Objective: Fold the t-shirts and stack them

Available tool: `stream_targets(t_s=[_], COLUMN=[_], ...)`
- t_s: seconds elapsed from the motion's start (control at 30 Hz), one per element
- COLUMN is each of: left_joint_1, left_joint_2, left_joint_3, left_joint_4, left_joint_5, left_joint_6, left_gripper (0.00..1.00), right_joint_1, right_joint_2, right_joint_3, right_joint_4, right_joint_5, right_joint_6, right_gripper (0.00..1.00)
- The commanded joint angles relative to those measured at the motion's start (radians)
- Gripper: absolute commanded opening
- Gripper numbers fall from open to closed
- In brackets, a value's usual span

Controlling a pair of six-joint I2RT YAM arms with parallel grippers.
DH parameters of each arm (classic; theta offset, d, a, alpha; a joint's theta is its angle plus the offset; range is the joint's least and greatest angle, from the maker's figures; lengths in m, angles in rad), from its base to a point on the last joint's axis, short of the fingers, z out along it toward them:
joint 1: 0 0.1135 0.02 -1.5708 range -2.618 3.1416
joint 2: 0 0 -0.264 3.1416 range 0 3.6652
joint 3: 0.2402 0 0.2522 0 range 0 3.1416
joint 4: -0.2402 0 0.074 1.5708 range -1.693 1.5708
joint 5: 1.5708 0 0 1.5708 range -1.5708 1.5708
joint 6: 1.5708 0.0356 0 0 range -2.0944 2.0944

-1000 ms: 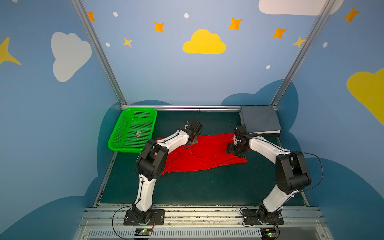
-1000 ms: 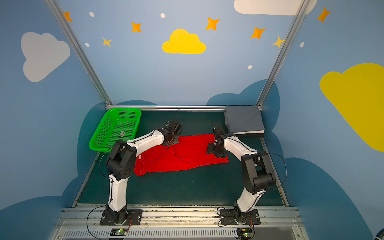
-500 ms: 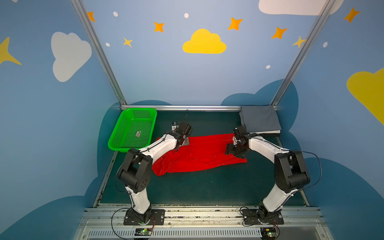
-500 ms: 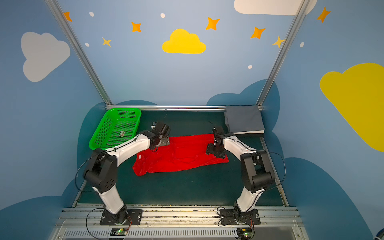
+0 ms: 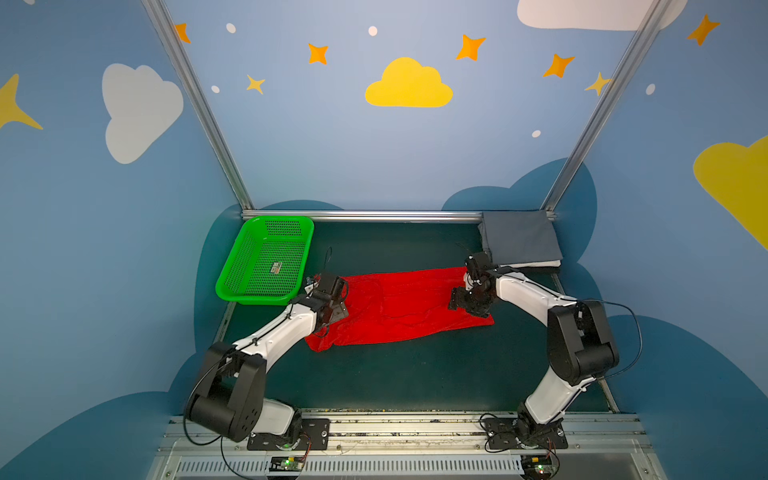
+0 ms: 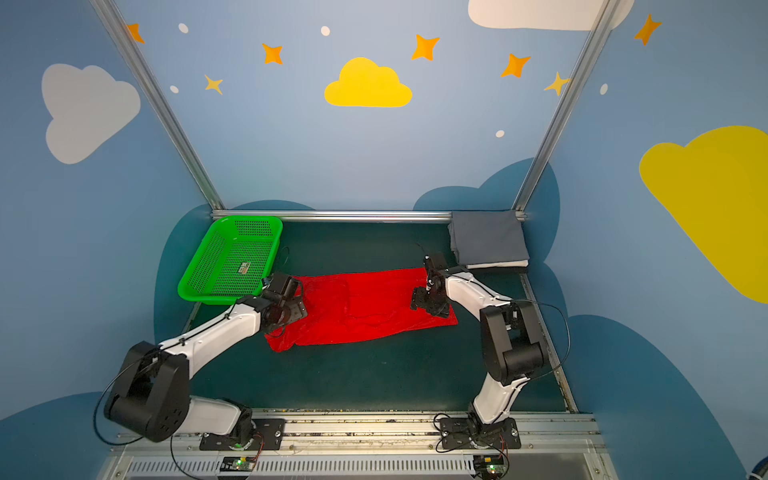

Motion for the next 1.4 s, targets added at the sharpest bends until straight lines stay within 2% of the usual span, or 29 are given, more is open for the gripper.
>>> stream_targets(t_s=[0.0, 0.07, 0.23, 0.47, 0.53, 0.67, 0.7, 0.87, 1.07, 1.13, 1.27, 1.37], left_joint_1=[0.004, 0.003, 0.005, 0.009, 0.011, 0.024, 0.026, 0.055, 0.092, 0.100, 0.103, 0.102], left_joint_2=[-0.089, -0.122, -0.133, -0.043, -0.012, 0.015, 0.014, -0.019, -0.027, -0.036, -0.062, -0.065], left_joint_3=[-0.065, -0.100, -0.170, -0.173, -0.163, -0.138, -0.135, -0.152, -0.165, -0.171, -0.194, -0.195], left_joint_4=[-0.006, -0.018, -0.015, 0.045, 0.052, 0.021, 0.011, -0.011, -0.058, -0.060, -0.037, -0.046], left_joint_5=[0.073, 0.093, 0.092, 0.097, 0.097, 0.078, 0.067, 0.047, 0.024, 0.027, 0.044, 0.043], left_joint_6=[-0.074, -0.101, -0.142, -0.155, -0.151, -0.144, -0.143, -0.144, -0.119, -0.115, -0.122, -0.127], left_gripper=[0.70, 0.62, 0.60, 0.60, 0.51, 0.24, 0.23, 0.24, 0.47, 0.48, 0.42, 0.48], right_joint_1=[0.007, 0.007, 0.006, 0.006, 0.006, 0.000, -0.001, -0.015, -0.048, -0.054, -0.063, -0.065], right_joint_2=[0.020, 0.024, 0.034, 0.052, 0.060, 0.109, 0.124, 0.157, 0.197, 0.204, 0.205, 0.208], right_joint_3=[0.033, 0.034, 0.042, 0.049, 0.049, 0.063, 0.065, 0.059, 0.072, 0.079, 0.078, 0.078], right_joint_4=[-0.021, -0.022, -0.020, -0.020, -0.019, -0.035, -0.039, -0.036, -0.043, -0.051, -0.051, -0.056], right_joint_5=[0.000, 0.001, 0.003, 0.011, 0.030, 0.102, 0.111, 0.119, 0.095, 0.094, 0.095, 0.092], right_joint_6=[-0.004, -0.003, -0.003, -0.006, -0.015, -0.032, -0.034, -0.035, -0.032, -0.029, -0.023, -0.023], right_gripper=[0.78, 0.78, 0.78, 0.78, 0.78, 0.78, 0.78, 0.78, 0.77, 0.77, 0.77, 0.77])
